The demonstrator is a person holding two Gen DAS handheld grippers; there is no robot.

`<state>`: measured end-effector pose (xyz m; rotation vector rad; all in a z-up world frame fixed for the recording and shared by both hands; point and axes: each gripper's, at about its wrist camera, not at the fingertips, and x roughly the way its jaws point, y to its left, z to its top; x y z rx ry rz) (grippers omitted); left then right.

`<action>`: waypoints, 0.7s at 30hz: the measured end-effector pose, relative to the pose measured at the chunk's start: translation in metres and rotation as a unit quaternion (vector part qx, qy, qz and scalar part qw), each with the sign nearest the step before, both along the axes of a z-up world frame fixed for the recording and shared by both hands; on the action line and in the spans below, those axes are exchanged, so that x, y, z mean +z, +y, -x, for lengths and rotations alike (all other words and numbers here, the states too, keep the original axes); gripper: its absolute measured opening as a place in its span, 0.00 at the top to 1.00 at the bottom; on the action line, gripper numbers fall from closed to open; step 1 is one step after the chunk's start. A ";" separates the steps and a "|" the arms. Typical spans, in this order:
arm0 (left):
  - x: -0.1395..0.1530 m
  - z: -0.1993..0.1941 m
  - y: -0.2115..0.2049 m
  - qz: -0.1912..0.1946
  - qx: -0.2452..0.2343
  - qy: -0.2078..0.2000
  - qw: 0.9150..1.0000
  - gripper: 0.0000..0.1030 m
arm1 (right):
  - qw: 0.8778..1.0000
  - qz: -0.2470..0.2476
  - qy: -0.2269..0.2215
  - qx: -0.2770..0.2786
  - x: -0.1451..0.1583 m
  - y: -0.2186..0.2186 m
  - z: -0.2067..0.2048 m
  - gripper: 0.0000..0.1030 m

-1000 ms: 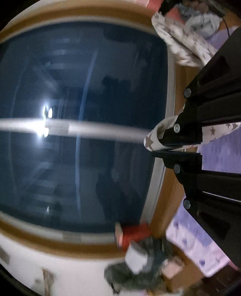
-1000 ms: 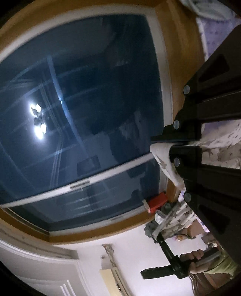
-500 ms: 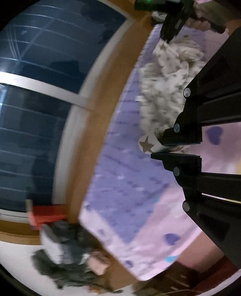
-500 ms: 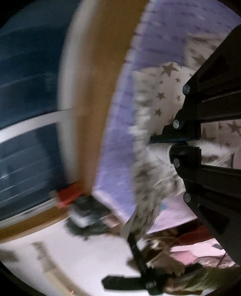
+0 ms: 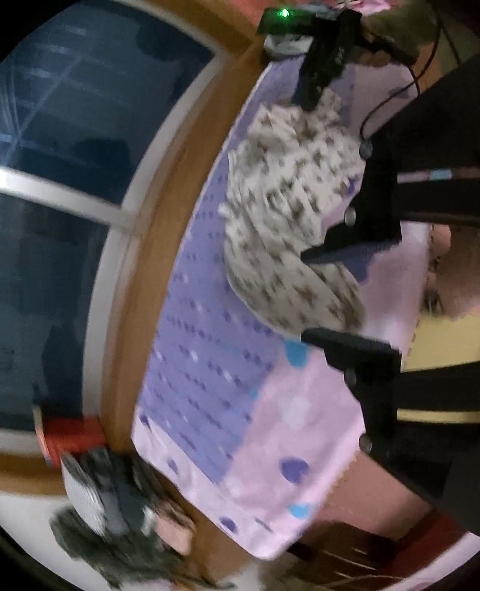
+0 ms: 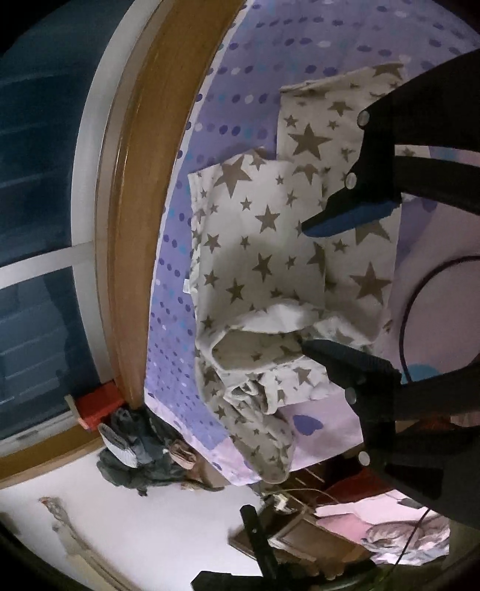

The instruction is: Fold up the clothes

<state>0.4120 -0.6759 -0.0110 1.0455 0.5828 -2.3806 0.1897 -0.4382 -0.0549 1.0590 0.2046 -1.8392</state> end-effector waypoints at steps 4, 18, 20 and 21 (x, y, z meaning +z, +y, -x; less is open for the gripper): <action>-0.010 0.063 -0.008 0.020 -0.095 -0.012 0.995 0.59 | 0.998 -0.011 -0.029 -0.049 -0.013 -0.010 -0.004 0.41; -0.102 0.168 -0.070 -0.058 -0.307 -0.115 0.943 0.63 | 0.970 -0.069 -0.025 -0.233 -0.048 -0.092 -0.018 0.23; -0.099 0.164 -0.072 -0.062 -0.300 -0.099 0.947 0.91 | 0.963 -0.105 0.014 -0.247 -0.051 -0.102 -0.019 0.44; -0.094 0.159 -0.075 -0.062 -0.294 -0.091 0.950 0.92 | 0.961 -0.109 0.020 -0.253 -0.050 -0.102 -0.018 0.67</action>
